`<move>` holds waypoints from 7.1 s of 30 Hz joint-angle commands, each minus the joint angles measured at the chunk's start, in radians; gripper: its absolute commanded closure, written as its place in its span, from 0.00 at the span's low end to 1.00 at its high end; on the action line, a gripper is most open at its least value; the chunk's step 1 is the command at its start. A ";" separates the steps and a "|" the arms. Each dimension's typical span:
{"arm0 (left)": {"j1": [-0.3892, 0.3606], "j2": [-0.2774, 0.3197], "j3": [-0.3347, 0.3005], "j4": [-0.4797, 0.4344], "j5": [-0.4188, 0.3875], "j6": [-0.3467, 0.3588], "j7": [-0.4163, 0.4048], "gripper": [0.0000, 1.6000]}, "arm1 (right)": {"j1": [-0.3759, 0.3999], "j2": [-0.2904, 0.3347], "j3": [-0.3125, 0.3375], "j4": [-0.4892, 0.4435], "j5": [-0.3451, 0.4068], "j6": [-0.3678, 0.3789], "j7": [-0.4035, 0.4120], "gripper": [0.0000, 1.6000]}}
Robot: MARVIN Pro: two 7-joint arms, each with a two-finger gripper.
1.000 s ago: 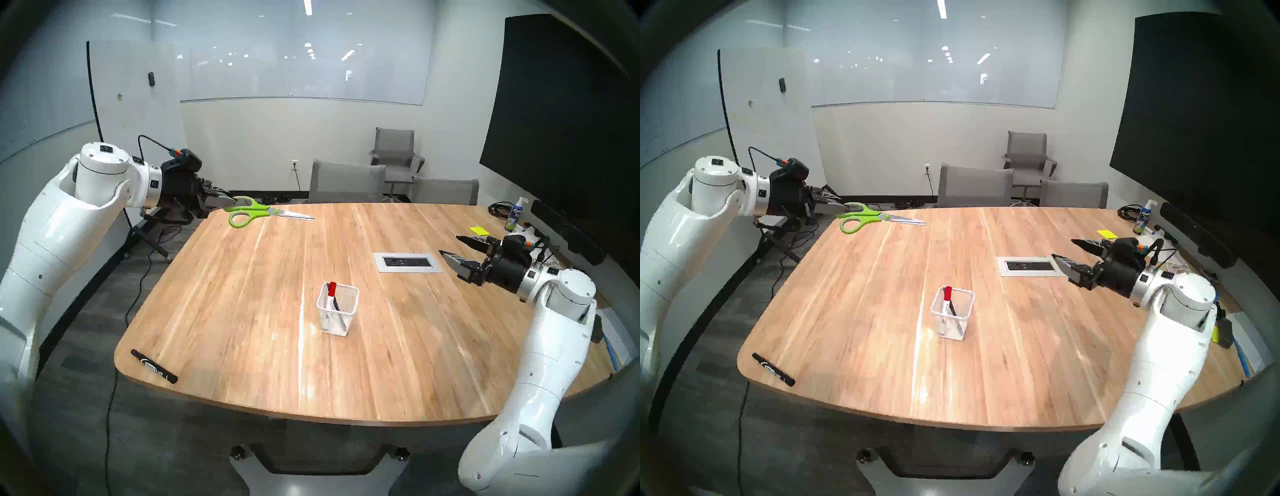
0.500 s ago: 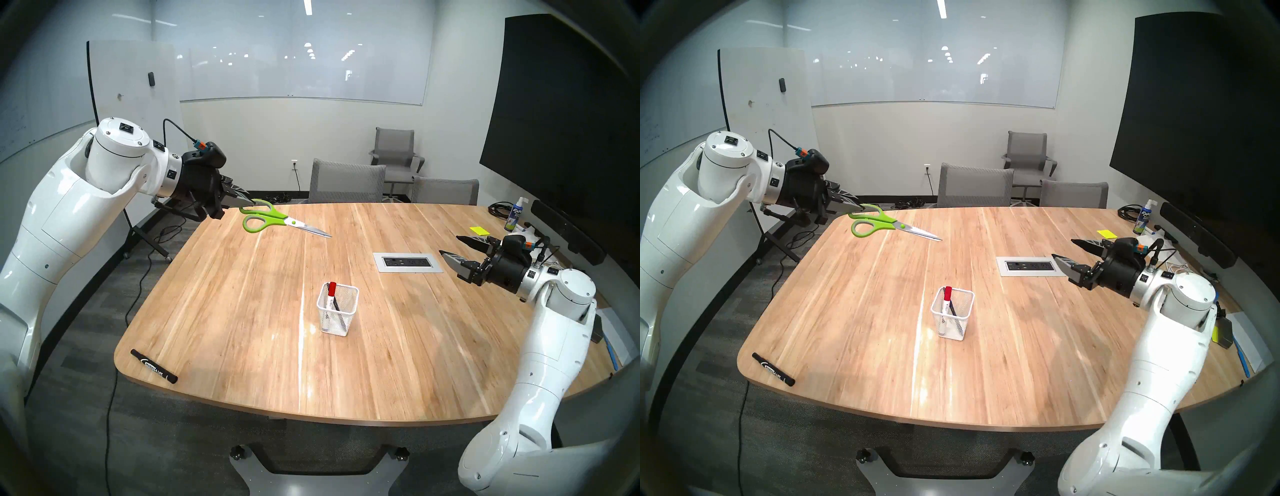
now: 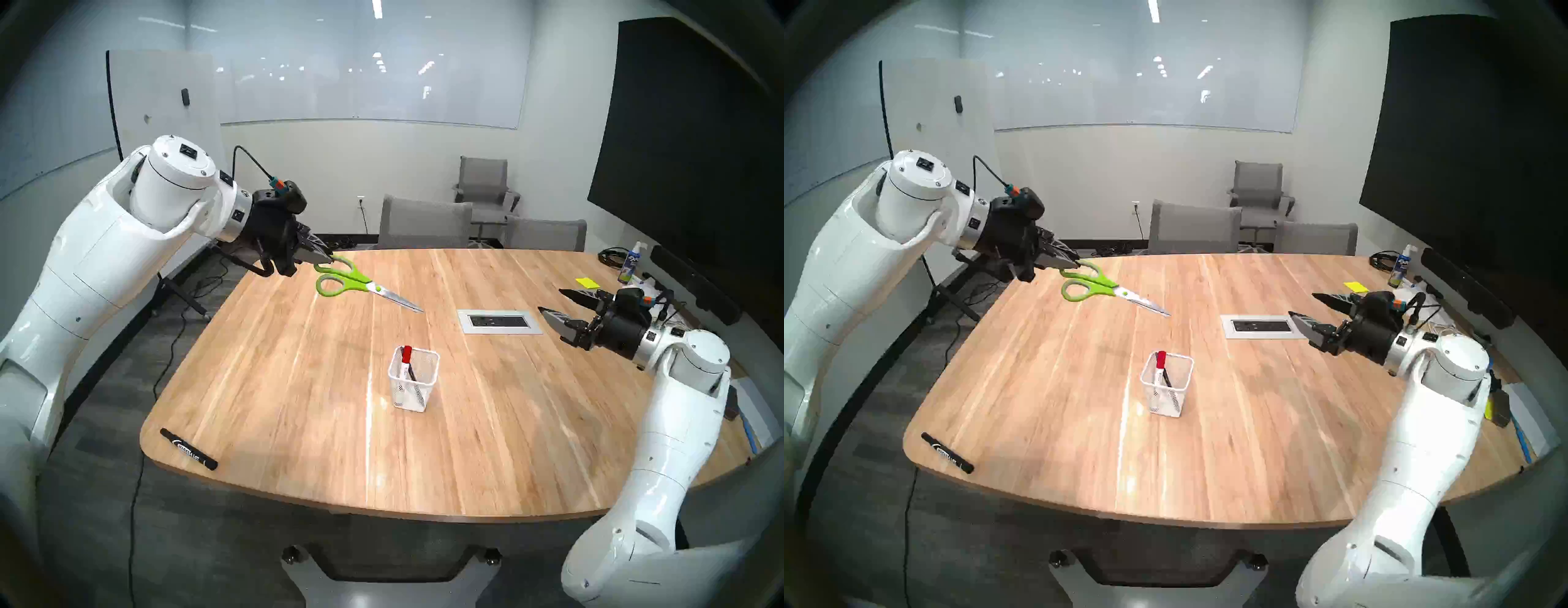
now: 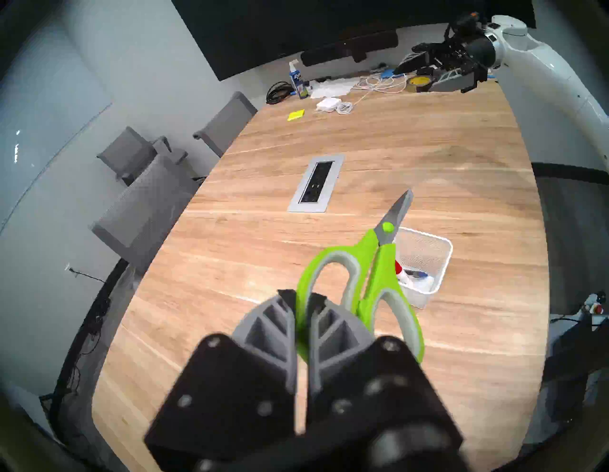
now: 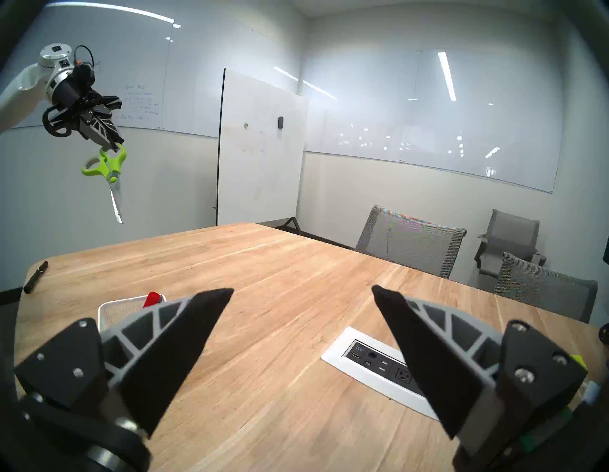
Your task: Place the pen, the marker, and the scissors into the pen holder
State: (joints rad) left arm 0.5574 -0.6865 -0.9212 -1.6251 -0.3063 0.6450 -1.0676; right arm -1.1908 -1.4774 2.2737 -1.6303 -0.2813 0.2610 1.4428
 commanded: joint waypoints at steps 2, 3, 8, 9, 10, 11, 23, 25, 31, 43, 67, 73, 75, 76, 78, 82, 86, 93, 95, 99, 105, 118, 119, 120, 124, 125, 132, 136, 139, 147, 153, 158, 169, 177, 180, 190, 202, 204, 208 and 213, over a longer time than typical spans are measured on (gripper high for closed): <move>-0.022 -0.017 0.003 -0.014 0.007 -0.006 -0.009 1.00 | 0.014 -0.002 -0.001 -0.015 0.009 0.001 0.002 0.00; -0.021 -0.021 0.004 -0.015 0.010 -0.006 -0.009 1.00 | 0.014 -0.002 -0.001 -0.015 0.009 0.001 0.002 0.00; -0.022 -0.041 0.026 -0.012 0.032 -0.011 -0.013 1.00 | 0.014 -0.002 -0.001 -0.015 0.009 0.001 0.002 0.00; -0.027 -0.044 0.038 -0.012 0.047 -0.016 -0.017 1.00 | 0.014 -0.002 -0.001 -0.015 0.009 0.001 0.002 0.00; -0.031 -0.044 0.049 -0.012 0.061 -0.024 -0.021 1.00 | 0.014 -0.002 -0.001 -0.015 0.009 0.001 0.002 0.00; -0.031 -0.044 0.049 -0.012 0.061 -0.024 -0.021 1.00 | 0.014 -0.002 -0.001 -0.015 0.009 0.001 0.002 0.00; -0.033 -0.122 0.106 0.057 0.108 -0.065 0.011 1.00 | 0.014 -0.002 -0.001 -0.015 0.009 0.001 0.002 0.00; -0.033 -0.134 0.118 0.080 0.118 -0.080 0.016 1.00 | 0.014 -0.002 -0.001 -0.015 0.009 0.001 0.002 0.00; -0.030 -0.140 0.127 0.091 0.122 -0.088 0.020 1.00 | 0.014 -0.002 -0.001 -0.015 0.009 0.001 0.002 0.00; -0.055 -0.143 0.161 0.126 0.173 -0.119 -0.012 1.00 | 0.014 -0.002 -0.001 -0.015 0.009 0.001 0.002 0.00; -0.088 -0.205 0.213 0.202 0.262 -0.163 -0.064 1.00 | 0.014 -0.002 -0.001 -0.015 0.009 0.001 0.002 0.00; -0.098 -0.225 0.225 0.222 0.290 -0.176 -0.073 1.00 | 0.014 -0.002 -0.001 -0.014 0.009 0.001 0.002 0.00; -0.102 -0.232 0.228 0.232 0.298 -0.183 -0.074 1.00 | 0.014 -0.002 -0.001 -0.014 0.009 0.001 0.002 0.00; -0.097 -0.239 0.219 0.239 0.289 -0.177 -0.068 1.00 | 0.014 -0.001 -0.001 -0.014 0.009 0.001 0.002 0.00; -0.105 -0.246 0.226 0.247 0.300 -0.182 -0.073 1.00 | 0.014 -0.001 -0.001 -0.014 0.009 0.001 0.002 0.00; -0.116 -0.269 0.224 0.274 0.310 -0.187 -0.068 1.00 | 0.014 -0.001 -0.001 -0.014 0.009 0.001 0.002 0.00; -0.124 -0.285 0.225 0.288 0.321 -0.190 -0.066 1.00 | 0.014 -0.001 -0.001 -0.014 0.009 0.001 0.002 0.00; -0.133 -0.308 0.234 0.300 0.339 -0.198 -0.063 1.00 | 0.014 -0.001 -0.001 -0.014 0.009 0.001 0.002 0.00; -0.134 -0.311 0.235 0.301 0.341 -0.198 -0.065 1.00 | 0.014 -0.001 -0.001 -0.014 0.009 0.001 0.002 0.00; -0.136 -0.321 0.243 0.299 0.352 -0.201 -0.070 1.00 | 0.014 -0.001 -0.001 -0.014 0.009 0.001 0.002 0.00; -0.139 -0.320 0.243 0.285 0.357 -0.201 -0.078 1.00 | 0.014 -0.001 -0.001 -0.014 0.009 0.001 0.002 0.00; -0.151 -0.271 0.256 0.171 0.406 -0.195 -0.134 1.00 | 0.014 -0.001 -0.001 -0.014 0.009 0.001 0.002 0.00; -0.149 -0.272 0.254 0.165 0.405 -0.188 -0.135 1.00 | 0.014 -0.001 -0.001 -0.014 0.009 0.001 0.002 0.00; -0.153 -0.271 0.260 0.159 0.414 -0.190 -0.141 1.00 | 0.014 -0.001 -0.001 -0.014 0.009 0.001 0.002 0.00; -0.164 -0.271 0.286 0.141 0.449 -0.205 -0.156 1.00 | 0.014 -0.001 -0.001 -0.014 0.009 0.001 0.002 0.00; -0.161 -0.279 0.284 0.137 0.447 -0.194 -0.155 1.00 | 0.014 -0.002 -0.001 -0.014 0.009 0.001 0.002 0.00; -0.167 -0.298 0.288 0.152 0.460 -0.193 -0.156 1.00 | 0.014 -0.002 -0.001 -0.014 0.009 0.001 0.002 0.00; -0.170 -0.306 0.290 0.159 0.469 -0.195 -0.162 1.00 | 0.014 -0.002 -0.001 -0.015 0.009 0.001 0.002 0.00; -0.177 -0.307 0.305 0.158 0.489 -0.209 -0.171 1.00 | 0.014 -0.002 -0.001 -0.015 0.009 0.001 0.002 0.00; -0.177 -0.312 0.324 0.156 0.515 -0.229 -0.179 1.00 | 0.014 -0.002 -0.001 -0.015 0.009 0.001 0.002 0.00; -0.173 -0.321 0.331 0.163 0.524 -0.239 -0.178 1.00 | 0.014 -0.002 -0.001 -0.015 0.009 0.001 0.002 0.00; -0.166 -0.331 0.327 0.171 0.524 -0.241 -0.175 1.00 | 0.014 -0.002 -0.001 -0.015 0.009 0.001 0.002 0.00; -0.171 -0.349 0.347 0.210 0.548 -0.280 -0.170 1.00 | 0.014 -0.002 -0.001 -0.015 0.009 0.001 0.002 0.00; -0.167 -0.376 0.352 0.240 0.551 -0.287 -0.165 1.00 | 0.014 -0.002 -0.001 -0.015 0.009 0.001 0.002 0.00; -0.170 -0.386 0.354 0.254 0.555 -0.292 -0.164 1.00 | 0.014 -0.002 -0.001 -0.015 0.009 0.001 0.002 0.00; -0.176 -0.414 0.361 0.291 0.566 -0.310 -0.161 1.00 | 0.014 -0.002 -0.001 -0.015 0.009 0.001 0.002 0.00; -0.189 -0.447 0.375 0.314 0.581 -0.324 -0.172 1.00 | 0.014 -0.001 -0.001 -0.014 0.009 0.001 0.002 0.00; -0.191 -0.450 0.377 0.315 0.583 -0.326 -0.176 1.00 | 0.014 -0.001 -0.001 -0.014 0.009 0.001 0.002 0.00; -0.193 -0.451 0.382 0.310 0.592 -0.333 -0.180 1.00 | 0.014 -0.002 -0.001 -0.015 0.009 0.001 0.002 0.00; -0.190 -0.449 0.380 0.301 0.597 -0.333 -0.189 1.00 | 0.014 -0.002 -0.001 -0.015 0.009 0.001 0.002 0.00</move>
State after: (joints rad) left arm 0.3955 -1.1226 -0.5325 -1.3054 0.2889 0.3123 -1.2522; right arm -1.1908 -1.4774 2.2739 -1.6304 -0.2813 0.2610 1.4428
